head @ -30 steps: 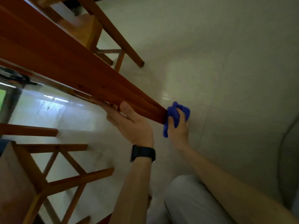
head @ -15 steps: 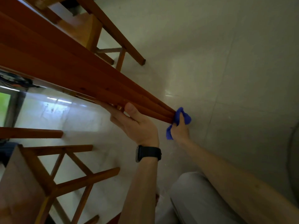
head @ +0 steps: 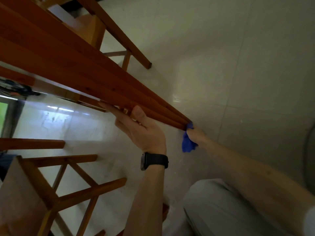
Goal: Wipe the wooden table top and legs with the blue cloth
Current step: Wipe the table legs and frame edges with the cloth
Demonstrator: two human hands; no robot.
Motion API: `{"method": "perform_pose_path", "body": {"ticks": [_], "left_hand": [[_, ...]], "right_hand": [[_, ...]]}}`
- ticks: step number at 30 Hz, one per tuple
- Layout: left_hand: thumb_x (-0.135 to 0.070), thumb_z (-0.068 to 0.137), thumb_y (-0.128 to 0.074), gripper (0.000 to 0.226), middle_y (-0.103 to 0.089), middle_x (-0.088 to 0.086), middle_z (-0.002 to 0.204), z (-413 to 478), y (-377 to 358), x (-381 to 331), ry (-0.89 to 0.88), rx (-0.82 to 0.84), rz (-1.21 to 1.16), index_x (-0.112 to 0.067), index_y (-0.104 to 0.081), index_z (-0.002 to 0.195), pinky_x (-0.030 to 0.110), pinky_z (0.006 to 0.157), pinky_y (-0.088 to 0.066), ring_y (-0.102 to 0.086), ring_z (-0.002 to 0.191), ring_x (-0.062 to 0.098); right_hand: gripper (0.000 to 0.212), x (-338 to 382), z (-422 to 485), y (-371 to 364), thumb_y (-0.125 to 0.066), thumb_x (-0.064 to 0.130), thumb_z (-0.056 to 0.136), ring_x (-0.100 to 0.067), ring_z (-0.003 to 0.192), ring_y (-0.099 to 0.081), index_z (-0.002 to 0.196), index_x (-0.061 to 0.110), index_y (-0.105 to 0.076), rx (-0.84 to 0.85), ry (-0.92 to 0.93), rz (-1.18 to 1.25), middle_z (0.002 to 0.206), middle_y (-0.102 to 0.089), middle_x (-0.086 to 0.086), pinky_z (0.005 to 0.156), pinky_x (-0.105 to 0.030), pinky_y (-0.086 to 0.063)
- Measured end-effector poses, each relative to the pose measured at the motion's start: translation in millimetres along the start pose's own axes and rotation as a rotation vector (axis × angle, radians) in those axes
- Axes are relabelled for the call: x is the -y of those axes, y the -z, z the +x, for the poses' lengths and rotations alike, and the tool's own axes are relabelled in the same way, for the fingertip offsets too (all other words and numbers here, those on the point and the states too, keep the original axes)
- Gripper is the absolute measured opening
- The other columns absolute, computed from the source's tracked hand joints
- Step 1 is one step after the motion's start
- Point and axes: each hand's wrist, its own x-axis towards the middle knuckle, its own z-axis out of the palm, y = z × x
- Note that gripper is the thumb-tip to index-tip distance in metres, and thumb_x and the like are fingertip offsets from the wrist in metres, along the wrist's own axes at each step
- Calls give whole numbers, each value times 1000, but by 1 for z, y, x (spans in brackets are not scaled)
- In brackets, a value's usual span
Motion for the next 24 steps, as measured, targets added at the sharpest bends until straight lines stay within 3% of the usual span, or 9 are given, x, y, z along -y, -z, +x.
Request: {"method": "perform_pose_path", "body": {"ticks": [2,4,8,12,15,17,19,22,24], "left_hand": [[-43,97,-33,74,-43,8,127,1,0,1,10,-3,15,-4,-10,156,-1,75,-41,-46,99,-22],[-44,98,-33,73,-44,13,131,4,-2,-1,22,-9,19,-7,-10,157,-2,74,-40,-45,100,-22],[-54,99,-41,75,-40,9,143,-5,3,-5,121,63,28,-28,-2,158,13,82,-46,-52,115,5],[-72,87,-50,93,-24,3,160,-35,12,27,674,545,174,-35,0,156,38,105,-38,-37,139,26],[-91,52,-62,115,-48,6,147,-52,21,43,1022,837,36,-35,-31,147,50,97,-51,-57,120,33],[-74,56,-78,83,-60,6,133,-58,23,47,1096,799,-106,-37,-51,125,52,90,-55,-63,108,32],[-38,84,-76,38,-61,8,127,-55,32,42,1070,682,-183,-32,-53,114,52,96,-51,-62,108,30],[-19,97,-60,18,-57,-2,103,-48,46,44,1027,552,-120,-29,-47,102,49,93,-50,-58,94,24],[-17,101,-53,15,-57,-1,98,-35,57,31,963,327,-185,-31,-48,98,42,75,-52,-57,83,19]], "right_hand": [[13,-4,-23,7,-48,11,90,-21,68,-58,94,8,-60,185,-56,-172,82,-65,-12,61,-33,-51],[11,-5,-37,11,-46,9,88,-18,59,-51,79,14,-51,193,-42,-186,68,-54,-6,57,-31,-43],[10,3,-52,16,-44,9,90,-19,63,-50,85,13,-51,124,40,-40,71,-53,-8,65,-34,-43],[23,21,-86,22,-51,8,86,-25,78,-63,108,12,-55,236,46,89,93,-65,-15,67,-37,-54],[32,32,-106,30,-52,8,90,-29,96,-69,121,12,-60,435,59,278,108,-71,-13,77,-40,-58],[32,40,-119,33,-52,7,93,-30,104,-68,121,19,-61,478,111,198,114,-71,-11,87,-44,-57],[38,50,-135,34,-54,8,93,-27,104,-65,123,31,-59,444,161,-40,116,-67,-5,84,-43,-58],[37,65,-152,39,-58,13,92,-24,98,-68,121,37,-61,408,240,-328,115,-65,-1,87,-42,-58],[29,74,-163,43,-59,16,92,-22,94,-71,115,31,-68,367,329,-314,114,-68,-2,89,-42,-57]]}}
